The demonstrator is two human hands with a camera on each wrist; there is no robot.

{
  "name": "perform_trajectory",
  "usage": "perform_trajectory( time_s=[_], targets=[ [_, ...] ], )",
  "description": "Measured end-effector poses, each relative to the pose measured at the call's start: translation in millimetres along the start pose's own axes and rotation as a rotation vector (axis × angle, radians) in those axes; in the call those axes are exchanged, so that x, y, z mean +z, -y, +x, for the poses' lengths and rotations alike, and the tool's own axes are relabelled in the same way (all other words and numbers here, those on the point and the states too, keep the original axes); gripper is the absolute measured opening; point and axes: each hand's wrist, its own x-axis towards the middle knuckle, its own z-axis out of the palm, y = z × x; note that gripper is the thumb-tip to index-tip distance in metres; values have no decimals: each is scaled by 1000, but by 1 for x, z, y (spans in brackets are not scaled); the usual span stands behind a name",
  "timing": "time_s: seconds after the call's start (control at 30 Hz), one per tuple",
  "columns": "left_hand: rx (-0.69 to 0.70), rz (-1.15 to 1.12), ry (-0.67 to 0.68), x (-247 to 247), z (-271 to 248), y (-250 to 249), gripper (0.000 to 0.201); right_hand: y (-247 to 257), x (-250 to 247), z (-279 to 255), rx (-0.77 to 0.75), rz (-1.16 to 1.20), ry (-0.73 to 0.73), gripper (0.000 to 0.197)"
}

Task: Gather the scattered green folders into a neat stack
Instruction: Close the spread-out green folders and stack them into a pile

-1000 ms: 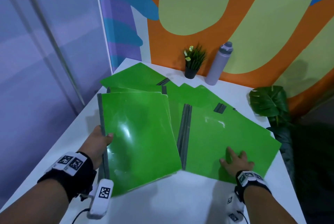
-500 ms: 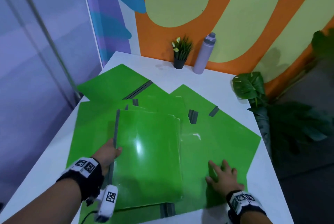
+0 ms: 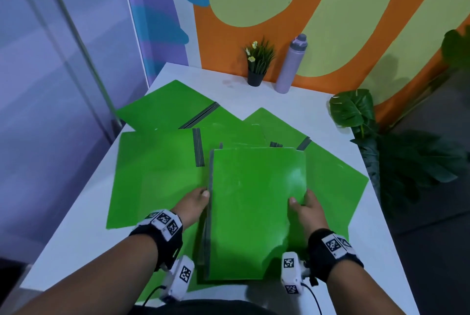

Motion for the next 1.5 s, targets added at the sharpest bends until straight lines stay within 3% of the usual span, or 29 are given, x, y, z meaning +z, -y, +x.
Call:
perform_trajectory(
  time_s=[0.07,0.2,0.33,0.43,0.5,0.57,0.63,0.73,0.87,0.97,1.03,1.2,1.33,1.43,1.5],
  targets=[
    [-34,332,-54,-2,7,26,75,-2,-10,3,-21,12,-64,69],
    [-155,608,-70,-22,7,82,109,-3,-30,5,-34,14,-147,66],
    [-253,678,-311,-58,1,90,90,-7,-32,5,-34,3,-157,64],
    [-199,606,-408,-57,-1,79,60,-10,-25,3,-34,2,-145,63],
    [-111,532,-371,-42,-1,68,50,-11,-20,2,-27,-5,-133,64],
    [-88,510,-292,-24,0,60,67,-14,-15,2,-19,-15,-120,63],
    [-101,633,-237,-7,1,55,72,-17,-11,2,-15,-40,-117,63],
    [-161,784,-167,11,0,46,56,-21,-10,3,-23,-69,-119,63],
    [-182,724,-136,22,0,42,50,-24,-16,3,-29,-87,-132,62],
    [-187,698,-165,23,1,43,77,-25,-22,3,-19,-60,-138,62],
    [-193,674,-190,21,2,43,80,-24,-27,3,-14,-41,-144,63],
    [-154,580,-259,9,-5,41,29,-20,-38,2,2,41,-135,65],
    [23,344,-443,-7,-24,11,11,-13,-44,1,22,138,-120,66],
    [194,174,-554,-30,-48,-24,19,-6,-45,3,30,250,-106,69],
    [272,90,-605,-48,-68,-45,13,0,-43,4,24,314,-84,69]
  ],
)
